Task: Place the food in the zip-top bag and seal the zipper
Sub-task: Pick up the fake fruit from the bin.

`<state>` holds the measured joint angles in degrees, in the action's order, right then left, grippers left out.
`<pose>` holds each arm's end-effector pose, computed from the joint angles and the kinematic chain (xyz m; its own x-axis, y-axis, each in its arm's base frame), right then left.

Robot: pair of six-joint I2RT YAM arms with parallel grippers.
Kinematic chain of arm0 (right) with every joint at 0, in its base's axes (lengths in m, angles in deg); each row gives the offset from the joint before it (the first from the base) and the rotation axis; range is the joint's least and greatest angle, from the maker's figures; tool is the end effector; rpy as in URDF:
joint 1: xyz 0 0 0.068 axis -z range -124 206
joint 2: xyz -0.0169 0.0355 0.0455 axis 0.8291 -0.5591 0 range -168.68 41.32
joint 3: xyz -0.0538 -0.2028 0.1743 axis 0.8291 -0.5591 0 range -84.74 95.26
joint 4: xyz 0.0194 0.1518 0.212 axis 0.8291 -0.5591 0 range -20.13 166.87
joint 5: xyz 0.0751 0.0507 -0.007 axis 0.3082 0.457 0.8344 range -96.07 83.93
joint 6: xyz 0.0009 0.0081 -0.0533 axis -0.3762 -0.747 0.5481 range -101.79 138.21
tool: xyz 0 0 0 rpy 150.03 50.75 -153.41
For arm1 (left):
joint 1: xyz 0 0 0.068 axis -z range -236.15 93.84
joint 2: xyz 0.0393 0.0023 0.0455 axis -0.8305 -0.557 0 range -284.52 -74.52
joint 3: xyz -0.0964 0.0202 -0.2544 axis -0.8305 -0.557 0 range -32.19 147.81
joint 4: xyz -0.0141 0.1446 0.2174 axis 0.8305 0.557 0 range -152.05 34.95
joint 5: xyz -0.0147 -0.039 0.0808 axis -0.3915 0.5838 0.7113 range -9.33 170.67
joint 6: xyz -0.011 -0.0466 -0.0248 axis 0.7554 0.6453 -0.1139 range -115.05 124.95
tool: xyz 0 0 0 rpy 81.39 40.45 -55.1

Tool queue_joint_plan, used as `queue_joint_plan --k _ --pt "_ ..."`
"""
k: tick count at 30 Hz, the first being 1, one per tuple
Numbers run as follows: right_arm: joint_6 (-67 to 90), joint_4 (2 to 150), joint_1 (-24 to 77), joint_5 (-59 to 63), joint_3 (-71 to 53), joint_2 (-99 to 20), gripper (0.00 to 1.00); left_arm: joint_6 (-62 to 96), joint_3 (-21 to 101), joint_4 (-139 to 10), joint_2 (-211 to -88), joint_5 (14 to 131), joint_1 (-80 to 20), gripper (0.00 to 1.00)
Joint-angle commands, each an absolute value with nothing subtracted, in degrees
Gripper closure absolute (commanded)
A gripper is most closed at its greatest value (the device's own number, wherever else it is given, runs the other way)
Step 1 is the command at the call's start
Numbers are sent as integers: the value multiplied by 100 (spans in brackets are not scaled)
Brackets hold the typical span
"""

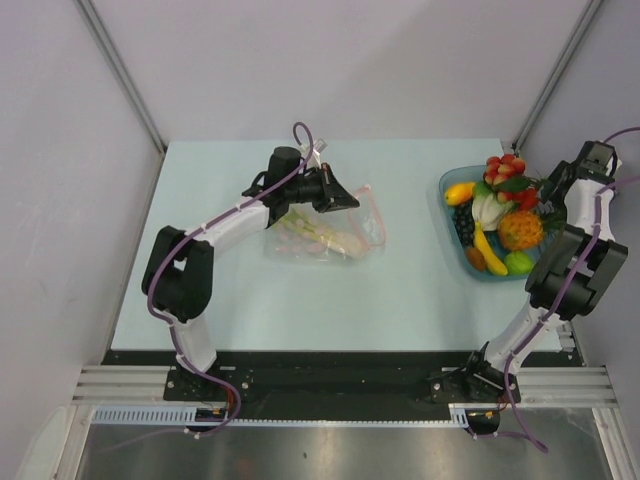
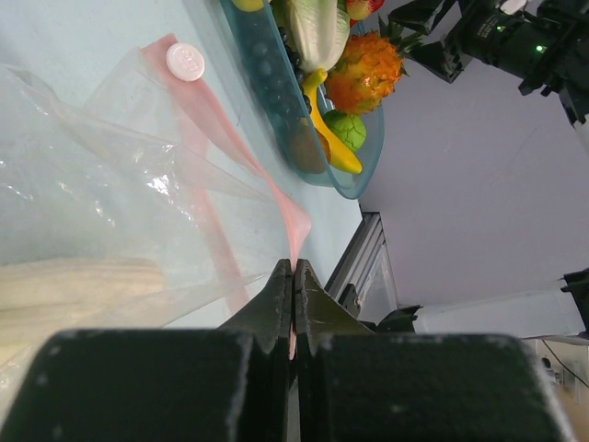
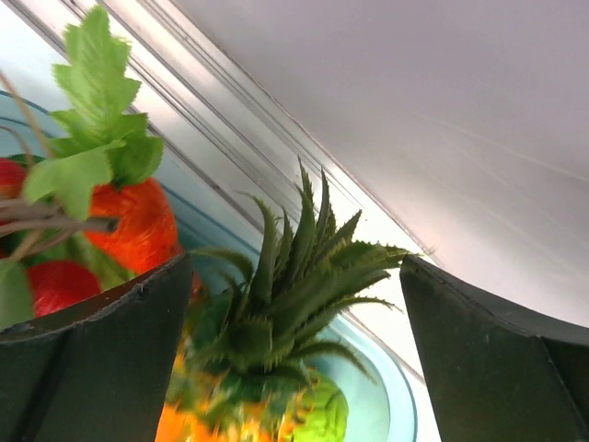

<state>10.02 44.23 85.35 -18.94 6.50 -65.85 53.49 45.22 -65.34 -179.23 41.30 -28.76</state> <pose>0.3639 -0.2137 0.2747 -0.5605 0.4744 -0.6788 0.6932 0.7173 -0.0711 0.3669 -0.2155 0.2684 -0.8913 -0.1906 -0.4113 0.3054 0.4182 -0.8555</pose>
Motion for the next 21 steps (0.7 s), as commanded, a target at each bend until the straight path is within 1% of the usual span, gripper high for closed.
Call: queue_joint_plan --k 1,9,13,21 --pt "442 4374 8510 -2321 658 -6046 0 5417 4674 -6732 -17911 3989 -2935 100" --pt "-16 4154 8308 -2874 526 -6142 1 5417 4621 -6715 -17868 3937 -2979 100" --pt "-244 4119 8185 -3409 420 -6186 0 5452 4586 -6715 -17859 3919 -3005 100" --pt "-227 4382 8132 -3367 482 -6625 1 5479 4472 -6750 -17780 3910 -3049 100"
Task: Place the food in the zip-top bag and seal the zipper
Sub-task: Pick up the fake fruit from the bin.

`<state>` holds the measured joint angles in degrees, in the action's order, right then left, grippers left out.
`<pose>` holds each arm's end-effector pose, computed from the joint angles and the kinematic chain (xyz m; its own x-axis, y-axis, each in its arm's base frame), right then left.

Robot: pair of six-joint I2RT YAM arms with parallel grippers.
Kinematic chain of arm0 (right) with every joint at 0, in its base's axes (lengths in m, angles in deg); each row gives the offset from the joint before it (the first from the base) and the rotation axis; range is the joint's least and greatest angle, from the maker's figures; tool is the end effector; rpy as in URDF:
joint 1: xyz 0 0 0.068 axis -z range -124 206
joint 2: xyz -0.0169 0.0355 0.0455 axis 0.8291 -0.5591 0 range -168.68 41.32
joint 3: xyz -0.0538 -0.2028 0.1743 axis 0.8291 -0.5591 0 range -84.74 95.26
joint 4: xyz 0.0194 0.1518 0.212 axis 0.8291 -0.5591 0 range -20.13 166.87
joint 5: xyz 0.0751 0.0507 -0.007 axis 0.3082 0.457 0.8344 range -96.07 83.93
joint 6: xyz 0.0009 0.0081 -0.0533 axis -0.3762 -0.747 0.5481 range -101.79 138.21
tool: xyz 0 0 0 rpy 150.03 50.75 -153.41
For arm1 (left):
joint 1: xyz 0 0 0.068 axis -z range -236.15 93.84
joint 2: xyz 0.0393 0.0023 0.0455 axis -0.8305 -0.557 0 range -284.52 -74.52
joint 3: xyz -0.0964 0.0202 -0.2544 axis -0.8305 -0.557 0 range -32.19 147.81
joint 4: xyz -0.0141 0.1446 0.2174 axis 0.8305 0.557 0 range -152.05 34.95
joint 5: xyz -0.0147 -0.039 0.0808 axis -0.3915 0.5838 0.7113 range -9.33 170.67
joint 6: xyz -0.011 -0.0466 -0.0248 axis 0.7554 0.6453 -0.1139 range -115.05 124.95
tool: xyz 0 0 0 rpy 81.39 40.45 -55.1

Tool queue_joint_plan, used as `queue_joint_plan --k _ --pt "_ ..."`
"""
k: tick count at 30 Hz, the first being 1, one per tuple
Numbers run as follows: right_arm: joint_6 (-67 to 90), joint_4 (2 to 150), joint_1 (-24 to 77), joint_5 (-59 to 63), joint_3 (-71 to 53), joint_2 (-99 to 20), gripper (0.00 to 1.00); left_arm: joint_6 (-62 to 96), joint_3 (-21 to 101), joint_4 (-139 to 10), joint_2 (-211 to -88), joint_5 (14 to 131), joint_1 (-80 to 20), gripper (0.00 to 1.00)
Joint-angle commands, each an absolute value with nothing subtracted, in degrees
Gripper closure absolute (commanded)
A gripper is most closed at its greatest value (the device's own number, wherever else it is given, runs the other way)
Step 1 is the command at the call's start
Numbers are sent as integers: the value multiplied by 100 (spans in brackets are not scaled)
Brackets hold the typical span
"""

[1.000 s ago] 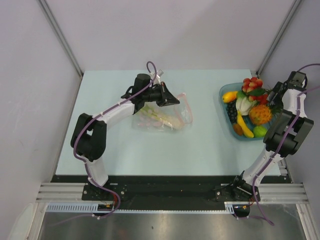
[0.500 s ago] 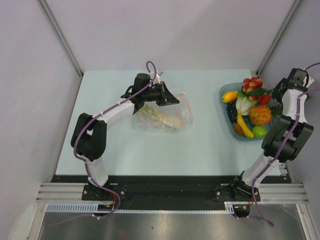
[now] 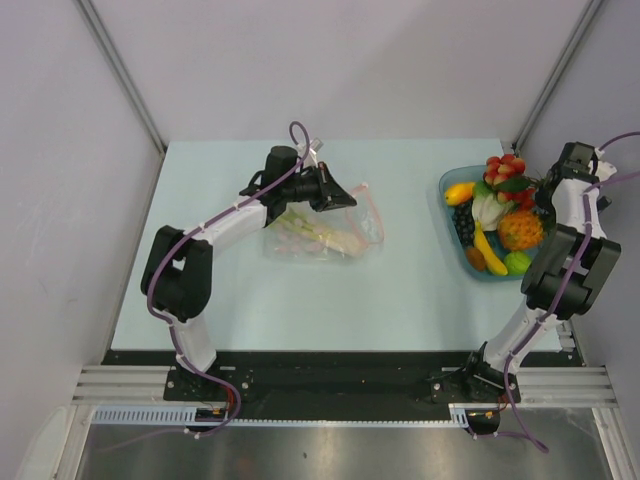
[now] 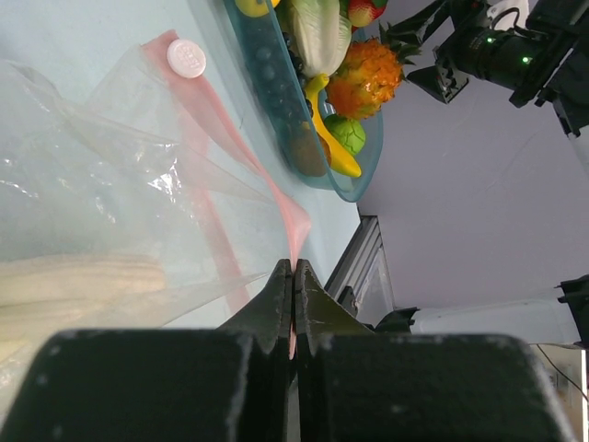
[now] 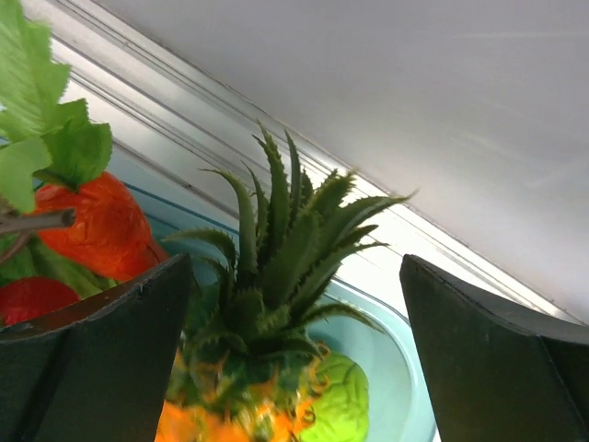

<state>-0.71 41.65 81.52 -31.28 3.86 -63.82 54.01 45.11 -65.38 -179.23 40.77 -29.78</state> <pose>0.3604 -0.1889 0.2727 -0.4670 0.5479 -0.6940 0.8236 0.5552 -0.1158 0.3703 -0.2090 0.2679 -0.8933 -0.2039 -0.4005 0.2910 0.4168 -0.8612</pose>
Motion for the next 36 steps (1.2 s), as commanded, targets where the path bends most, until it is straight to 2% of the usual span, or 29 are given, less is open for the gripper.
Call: queue_joint_plan --k 1,3,6,7,9,10,14,15,23,29,36 --pt "-245 4382 8140 -3332 551 -6669 2 5479 4446 -6750 -17780 3928 -3049 100" --pt "-280 4365 8132 -3253 596 -6722 5 5479 4437 -6741 -17780 3919 -3058 100" --pt "-306 4303 8140 -3095 623 -6723 19 5479 4437 -6732 -17771 3928 -3067 100" --pt "-306 4260 8140 -3077 588 -6644 29 5479 4445 -6732 -17762 3919 -3067 100" --pt "-306 4207 8167 -2963 561 -6521 42 5496 4437 -6732 -17753 3928 -3067 100" --pt "-306 4146 8175 -2945 544 -6442 55 5514 4428 -6732 -17753 3919 -3067 100" --pt "-333 4057 8184 -2787 412 -5898 84 5488 4410 -6689 -17674 3910 -3067 99" --pt "-333 4040 8202 -2622 394 -5818 100 5488 4402 -6680 -17648 3919 -3067 100" --pt "-113 4241 8202 -1672 254 -4781 100 5769 4191 -6855 -17437 3866 -3032 100" --pt "72 4646 8097 -277 130 -3911 100 6268 4278 -7145 -17349 3726 -2917 100" --pt "-306 5452 6948 588 7 -3190 100 7174 4349 -7821 -17279 3647 -2777 100"
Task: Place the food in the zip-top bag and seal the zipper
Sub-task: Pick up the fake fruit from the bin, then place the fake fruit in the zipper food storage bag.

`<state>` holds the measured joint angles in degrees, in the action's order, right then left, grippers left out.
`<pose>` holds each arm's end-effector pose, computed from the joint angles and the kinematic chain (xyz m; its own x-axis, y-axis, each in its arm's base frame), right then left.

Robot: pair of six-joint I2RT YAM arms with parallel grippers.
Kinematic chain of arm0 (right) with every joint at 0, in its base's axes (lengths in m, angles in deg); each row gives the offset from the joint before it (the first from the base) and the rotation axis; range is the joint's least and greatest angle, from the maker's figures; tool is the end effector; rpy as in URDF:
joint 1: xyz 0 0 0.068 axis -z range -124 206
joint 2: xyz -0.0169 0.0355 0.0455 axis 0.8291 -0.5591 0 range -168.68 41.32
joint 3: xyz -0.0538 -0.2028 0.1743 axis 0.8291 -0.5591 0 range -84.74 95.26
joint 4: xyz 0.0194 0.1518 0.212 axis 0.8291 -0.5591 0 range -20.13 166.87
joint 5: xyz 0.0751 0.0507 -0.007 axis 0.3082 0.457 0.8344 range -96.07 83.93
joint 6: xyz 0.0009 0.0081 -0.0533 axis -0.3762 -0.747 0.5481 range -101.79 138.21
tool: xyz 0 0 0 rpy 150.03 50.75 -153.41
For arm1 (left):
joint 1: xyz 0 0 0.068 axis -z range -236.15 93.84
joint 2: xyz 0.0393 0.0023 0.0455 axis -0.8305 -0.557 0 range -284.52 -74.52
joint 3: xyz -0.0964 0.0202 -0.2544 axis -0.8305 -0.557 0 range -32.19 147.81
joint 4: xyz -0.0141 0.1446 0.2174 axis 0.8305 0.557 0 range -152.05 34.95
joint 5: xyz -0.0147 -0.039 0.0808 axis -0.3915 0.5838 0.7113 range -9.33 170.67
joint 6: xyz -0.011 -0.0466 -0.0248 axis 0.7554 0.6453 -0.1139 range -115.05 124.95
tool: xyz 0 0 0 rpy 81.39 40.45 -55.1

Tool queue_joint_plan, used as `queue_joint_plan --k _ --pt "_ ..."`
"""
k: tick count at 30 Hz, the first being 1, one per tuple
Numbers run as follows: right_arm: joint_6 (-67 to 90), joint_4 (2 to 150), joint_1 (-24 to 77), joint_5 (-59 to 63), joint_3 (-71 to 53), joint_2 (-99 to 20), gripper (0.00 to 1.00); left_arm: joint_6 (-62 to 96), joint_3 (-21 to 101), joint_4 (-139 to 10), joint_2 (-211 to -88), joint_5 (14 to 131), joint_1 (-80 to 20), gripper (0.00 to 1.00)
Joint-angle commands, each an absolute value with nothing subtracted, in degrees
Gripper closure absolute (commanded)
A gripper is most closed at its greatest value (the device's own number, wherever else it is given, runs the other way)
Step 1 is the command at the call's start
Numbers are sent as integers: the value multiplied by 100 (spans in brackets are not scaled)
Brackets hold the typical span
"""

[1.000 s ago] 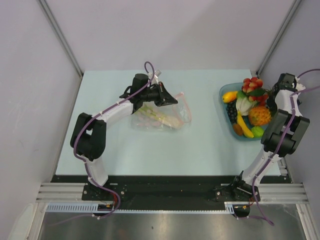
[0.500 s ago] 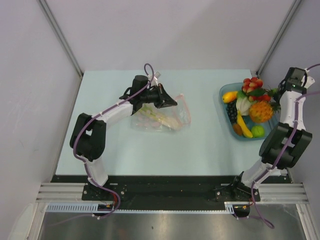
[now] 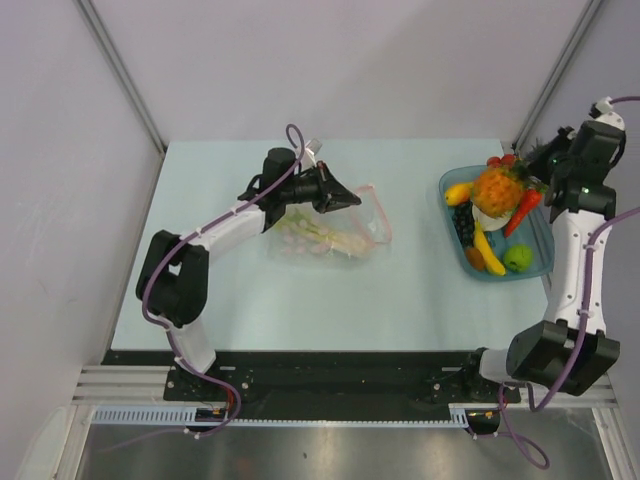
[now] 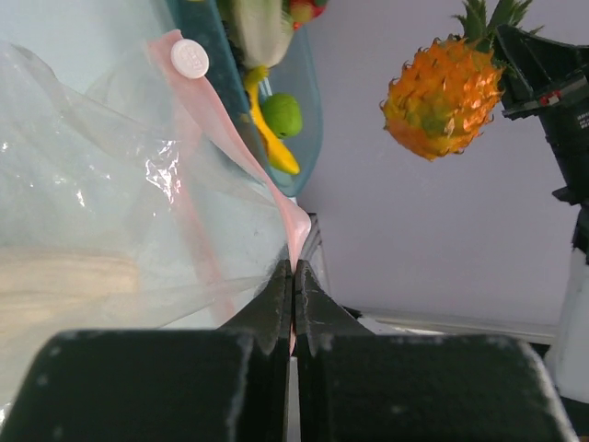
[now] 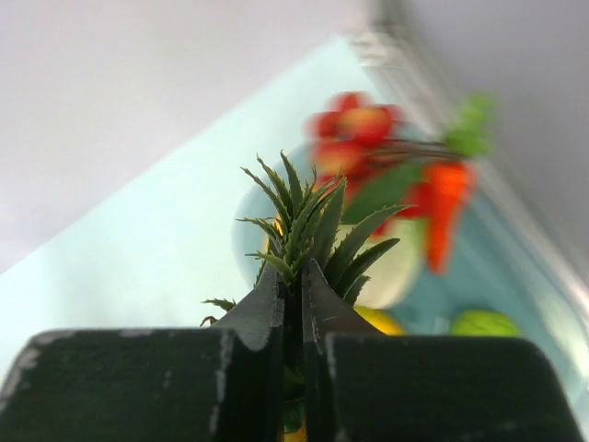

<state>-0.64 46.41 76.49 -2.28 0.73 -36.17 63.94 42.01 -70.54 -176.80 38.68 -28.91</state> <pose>0.2803 -0.1022 0.4228 -0.2446 0.4355 -0.8663 0.3921 0.8616 0.3224 0.3582 -0.2112 0.2753 -0.9255 -0.2399 -0.2931 0.2085 0.3233 -0.9230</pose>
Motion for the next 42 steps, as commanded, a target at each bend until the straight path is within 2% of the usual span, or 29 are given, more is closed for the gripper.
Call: queue_joint_plan --k 1,10,16,24,30,37,42 --pt "-350 5559 6797 605 -19 -3102 100 7297 4384 -7988 -17279 3638 -2759 100" --pt "-842 6386 4900 202 -124 -3215 100 8010 4762 -8884 -17305 3471 -2583 100" --pt "-904 6579 4186 -326 -370 -3584 100 8291 4937 -9219 -17314 3567 -2574 100" --pt "-351 6667 3150 -2039 -502 -3725 100 8730 5113 -9615 -17402 3796 -2574 100" --pt "-139 6756 3016 -2655 -643 -3866 100 8906 5315 -9703 -17507 3857 -2601 100" --pt "-499 6764 3622 -1927 -661 -3875 100 8854 5500 -9624 -17560 3866 -2671 100" --pt "-587 6580 3667 -1952 -661 -3813 100 8819 5561 -9641 -17604 3936 -2689 100"
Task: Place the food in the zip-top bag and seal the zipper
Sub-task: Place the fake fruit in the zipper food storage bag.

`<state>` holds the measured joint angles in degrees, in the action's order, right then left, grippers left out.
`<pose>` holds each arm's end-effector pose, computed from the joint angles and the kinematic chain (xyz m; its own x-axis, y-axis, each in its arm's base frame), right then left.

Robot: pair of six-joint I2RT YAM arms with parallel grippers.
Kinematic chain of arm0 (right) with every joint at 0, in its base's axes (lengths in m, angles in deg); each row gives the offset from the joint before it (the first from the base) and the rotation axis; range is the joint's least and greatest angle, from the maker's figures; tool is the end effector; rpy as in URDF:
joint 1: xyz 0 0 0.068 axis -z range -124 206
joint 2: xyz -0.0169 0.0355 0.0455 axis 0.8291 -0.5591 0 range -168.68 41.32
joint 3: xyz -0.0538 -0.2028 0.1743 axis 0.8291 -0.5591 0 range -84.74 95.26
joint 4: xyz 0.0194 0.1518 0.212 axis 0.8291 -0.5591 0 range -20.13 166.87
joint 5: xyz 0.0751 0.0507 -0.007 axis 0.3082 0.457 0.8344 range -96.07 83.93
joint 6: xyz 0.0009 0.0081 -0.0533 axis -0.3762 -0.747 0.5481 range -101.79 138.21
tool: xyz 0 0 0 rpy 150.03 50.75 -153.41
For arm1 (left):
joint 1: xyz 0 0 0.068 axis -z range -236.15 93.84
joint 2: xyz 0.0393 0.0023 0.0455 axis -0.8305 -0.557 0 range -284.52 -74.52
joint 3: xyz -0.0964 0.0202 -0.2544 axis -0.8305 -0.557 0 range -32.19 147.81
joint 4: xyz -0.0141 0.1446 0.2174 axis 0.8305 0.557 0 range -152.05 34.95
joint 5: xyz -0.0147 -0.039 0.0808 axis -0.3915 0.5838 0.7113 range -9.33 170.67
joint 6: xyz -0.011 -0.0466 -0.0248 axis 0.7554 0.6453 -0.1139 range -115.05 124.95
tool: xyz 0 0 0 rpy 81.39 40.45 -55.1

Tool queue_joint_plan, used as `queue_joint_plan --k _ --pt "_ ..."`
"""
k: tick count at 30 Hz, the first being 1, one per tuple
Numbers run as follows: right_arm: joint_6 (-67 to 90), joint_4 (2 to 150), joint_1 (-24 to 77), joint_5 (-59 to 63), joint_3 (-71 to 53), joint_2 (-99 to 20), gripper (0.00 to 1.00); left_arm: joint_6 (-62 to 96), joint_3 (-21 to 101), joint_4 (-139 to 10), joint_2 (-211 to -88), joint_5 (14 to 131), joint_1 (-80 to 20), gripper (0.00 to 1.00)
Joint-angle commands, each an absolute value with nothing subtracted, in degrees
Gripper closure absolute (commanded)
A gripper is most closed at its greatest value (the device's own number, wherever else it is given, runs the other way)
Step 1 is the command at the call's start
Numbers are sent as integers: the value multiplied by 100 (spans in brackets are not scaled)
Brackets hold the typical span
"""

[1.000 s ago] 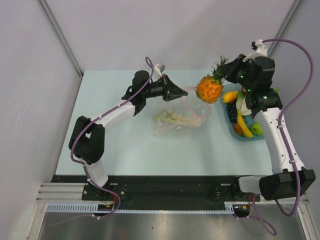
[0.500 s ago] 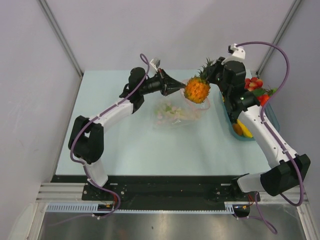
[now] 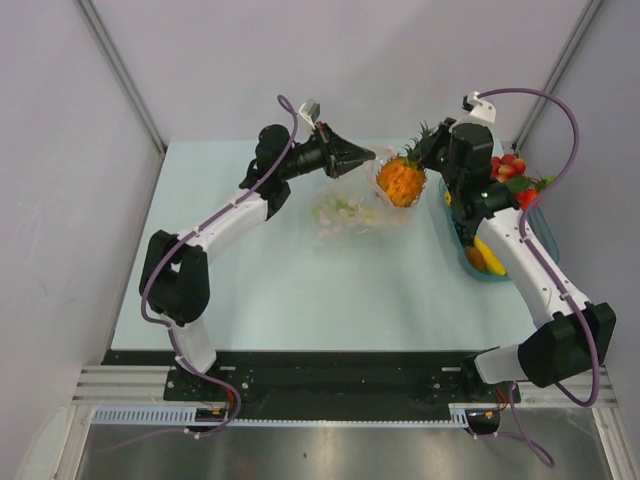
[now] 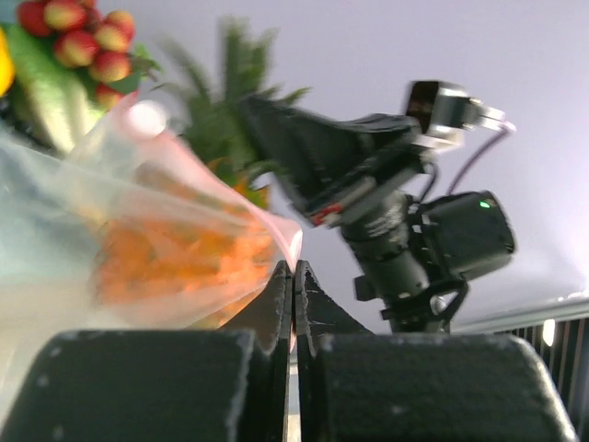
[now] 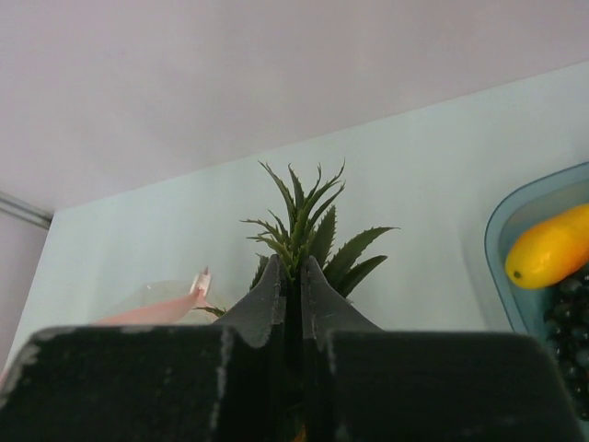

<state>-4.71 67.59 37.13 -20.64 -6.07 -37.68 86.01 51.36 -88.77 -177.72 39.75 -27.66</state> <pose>0.3075 0.0956 0.4131 -0.1760 0.3382 -0.9245 -0.0106 0.9384 0.3453 0.3680 -0.2262 0.3570 -0.9037 -0.3587 -0.2339 0.2516 -0.0030 -0.9678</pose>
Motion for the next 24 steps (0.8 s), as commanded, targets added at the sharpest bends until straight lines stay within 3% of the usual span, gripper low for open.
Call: queue_joint_plan --k 1,12,24 --pt "-631 6545 3649 -2100 -661 -3839 100 8836 5588 -9642 -17621 3971 -2697 100" --pt "-1263 7370 3227 -2426 -582 -4112 100 8942 5983 -9650 -17902 4086 -2566 100" --pt "-2556 6387 3411 -2558 630 -4717 100 8837 6036 -9791 -18078 4227 -2592 100"
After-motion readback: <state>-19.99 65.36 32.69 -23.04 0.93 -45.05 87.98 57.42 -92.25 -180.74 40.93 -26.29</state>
